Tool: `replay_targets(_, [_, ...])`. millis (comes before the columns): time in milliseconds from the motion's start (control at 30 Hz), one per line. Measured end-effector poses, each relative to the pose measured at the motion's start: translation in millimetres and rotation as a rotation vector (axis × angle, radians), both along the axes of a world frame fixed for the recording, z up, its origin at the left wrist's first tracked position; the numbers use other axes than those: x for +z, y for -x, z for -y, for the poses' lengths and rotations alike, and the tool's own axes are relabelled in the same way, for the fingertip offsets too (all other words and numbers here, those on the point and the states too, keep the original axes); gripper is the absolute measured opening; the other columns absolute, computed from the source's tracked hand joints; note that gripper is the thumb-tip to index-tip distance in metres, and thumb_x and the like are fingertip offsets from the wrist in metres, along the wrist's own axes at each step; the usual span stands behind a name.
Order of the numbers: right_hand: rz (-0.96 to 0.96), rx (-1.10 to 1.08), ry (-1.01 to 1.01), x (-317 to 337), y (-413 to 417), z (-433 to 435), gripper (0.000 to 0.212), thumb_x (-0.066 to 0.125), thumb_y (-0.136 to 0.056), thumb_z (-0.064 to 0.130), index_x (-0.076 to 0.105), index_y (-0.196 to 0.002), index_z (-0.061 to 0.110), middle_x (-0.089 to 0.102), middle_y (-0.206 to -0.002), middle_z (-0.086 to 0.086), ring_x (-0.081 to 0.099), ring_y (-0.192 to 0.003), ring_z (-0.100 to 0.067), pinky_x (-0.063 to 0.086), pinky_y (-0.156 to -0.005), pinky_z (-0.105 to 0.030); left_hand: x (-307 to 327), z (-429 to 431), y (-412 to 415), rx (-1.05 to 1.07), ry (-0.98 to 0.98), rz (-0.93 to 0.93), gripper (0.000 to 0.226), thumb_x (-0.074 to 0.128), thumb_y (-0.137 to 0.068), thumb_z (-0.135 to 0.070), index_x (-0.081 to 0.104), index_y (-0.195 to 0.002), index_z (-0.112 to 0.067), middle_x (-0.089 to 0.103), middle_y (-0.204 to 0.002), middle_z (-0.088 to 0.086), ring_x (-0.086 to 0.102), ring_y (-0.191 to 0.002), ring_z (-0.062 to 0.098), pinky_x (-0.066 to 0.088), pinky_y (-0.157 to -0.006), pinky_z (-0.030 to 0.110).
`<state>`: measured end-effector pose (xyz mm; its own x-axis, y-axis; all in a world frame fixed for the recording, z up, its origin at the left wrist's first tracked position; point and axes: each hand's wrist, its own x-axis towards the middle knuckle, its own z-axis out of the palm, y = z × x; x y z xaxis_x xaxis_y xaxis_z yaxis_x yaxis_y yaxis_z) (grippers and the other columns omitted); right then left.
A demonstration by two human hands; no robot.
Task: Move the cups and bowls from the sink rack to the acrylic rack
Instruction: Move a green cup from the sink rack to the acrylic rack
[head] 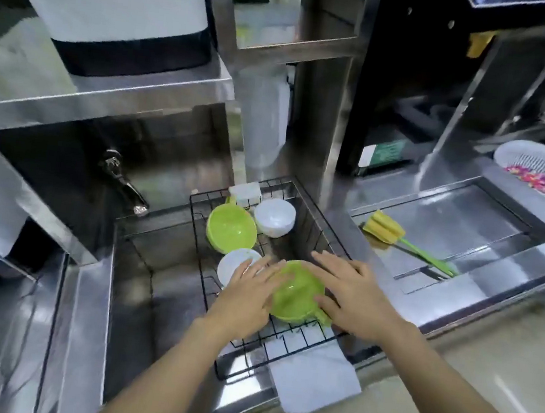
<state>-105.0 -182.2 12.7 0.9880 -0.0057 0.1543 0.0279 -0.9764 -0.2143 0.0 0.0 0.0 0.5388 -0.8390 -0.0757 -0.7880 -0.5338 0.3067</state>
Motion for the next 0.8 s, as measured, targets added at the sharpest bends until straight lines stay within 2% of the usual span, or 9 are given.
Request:
replay_targets(67, [-0.133,0.075,-0.031,-4.0,-1.6,10.0,0.054,0.047,-0.082,0.009,0.044,-0.133,0.025,0.043,-0.145,-0.001,0.033,-0.137,-0.014,0.021,-0.094,-0.029,-3.7,1.8,-1.6,-0.06,-0.092,-0.03,0.064,0.042,-0.083,-0.004,0.033,-0.14,-0.031,0.025,-0.155,-0.01,0.005,-0.146,0.015,-0.006,-0.119,0.038])
replay_targets(167, [-0.293,0.121,0.062,-8.9,-4.9,23.4,0.056,0.047,-0.076,0.0,0.051,-0.127,0.024,0.039,-0.148,0.004,0.025,-0.14,-0.011,0.02,-0.094,-0.034,-10.9,3.7,-1.6,-0.085,-0.171,-0.063,0.053,0.048,-0.082,-0.01,0.047,-0.131,-0.03,0.035,-0.15,-0.011,0.009,-0.146,0.013,-0.009,-0.118,0.04])
replay_targets(267, [-0.208,0.165,0.017,-19.1,-12.3,27.3,0.034,0.055,-0.08,0.005,0.064,-0.11,0.02,0.055,-0.135,0.001,0.033,-0.137,-0.016,0.025,-0.093,-0.041,-15.4,6.7,-0.5,-0.085,-0.179,-0.097,0.035,0.053,-0.086,-0.02,0.059,-0.12,-0.026,0.049,-0.141,-0.012,0.018,-0.143,0.01,-0.009,-0.115,0.04])
replay_targets(367, [-0.237,0.186,0.04,-18.5,-21.3,28.0,0.015,0.057,-0.083,0.012,0.065,-0.095,0.014,0.067,-0.117,0.003,0.038,-0.134,-0.013,0.02,-0.091,-0.037,-17.0,6.7,-1.9,-0.03,-0.101,-0.11,0.026,0.051,-0.091,-0.025,0.063,-0.113,-0.022,0.061,-0.126,-0.01,0.029,-0.138,0.007,-0.008,-0.114,0.036])
replay_targets(500, [-0.268,0.198,0.031,-15.6,-27.6,33.5,0.011,0.055,-0.086,0.022,0.064,-0.092,0.017,0.067,-0.109,0.006,0.048,-0.119,-0.011,0.018,-0.088,-0.033,-8.5,4.0,-3.6,0.037,0.068,-0.13,0.019,0.051,-0.091,-0.026,0.065,-0.102,-0.019,0.064,-0.113,-0.004,0.045,-0.122,0.008,-0.008,-0.113,0.025])
replay_targets(600, [-0.315,0.167,-0.122,-7.2,-28.2,38.9,0.014,0.055,-0.088,0.024,0.064,-0.098,0.021,0.065,-0.108,0.01,0.052,-0.11,-0.011,0.018,-0.081,-0.028,-2.1,1.9,-1.8,0.073,0.133,-0.219,0.015,0.052,-0.091,-0.023,0.064,-0.098,-0.017,0.057,-0.095,-0.01,0.047,-0.113,0.009,-0.003,-0.118,0.029])
replay_targets(700, [-0.311,0.134,-0.341,11.7,-28.9,44.4,0.013,0.059,-0.086,0.017,0.064,-0.091,0.028,0.062,-0.092,0.017,0.055,-0.094,-0.015,0.023,-0.083,-0.024,8.1,-0.7,0.3,0.128,0.22,-0.346,0.011,0.051,-0.091,-0.02,0.061,-0.094,-0.015,0.05,-0.083,-0.017,0.047,-0.105,0.011,0.0,-0.118,0.028])
replay_targets(767, [-0.344,0.126,-0.477,33.7,-28.4,45.2,0.02,0.058,-0.087,0.014,0.059,-0.083,0.034,0.062,-0.081,0.025,0.053,-0.081,-0.002,0.031,-0.079,-0.014,22.1,-4.3,2.5,0.17,0.297,-0.477,0.008,0.052,-0.091,-0.021,0.057,-0.086,-0.025,0.051,-0.082,-0.016,0.045,-0.109,0.013,0.006,-0.117,0.029])
replay_targets(800, [-0.355,0.142,-0.556,46.0,-28.8,43.9,0.02,0.058,-0.087,0.012,0.059,-0.082,0.032,0.062,-0.077,0.027,0.053,-0.077,0.002,0.035,-0.075,-0.013,31.1,-7.3,3.5,0.189,0.347,-0.546,0.011,0.052,-0.09,-0.024,0.055,-0.082,-0.031,0.052,-0.082,-0.017,0.044,-0.111,0.011,0.016,-0.114,0.028])
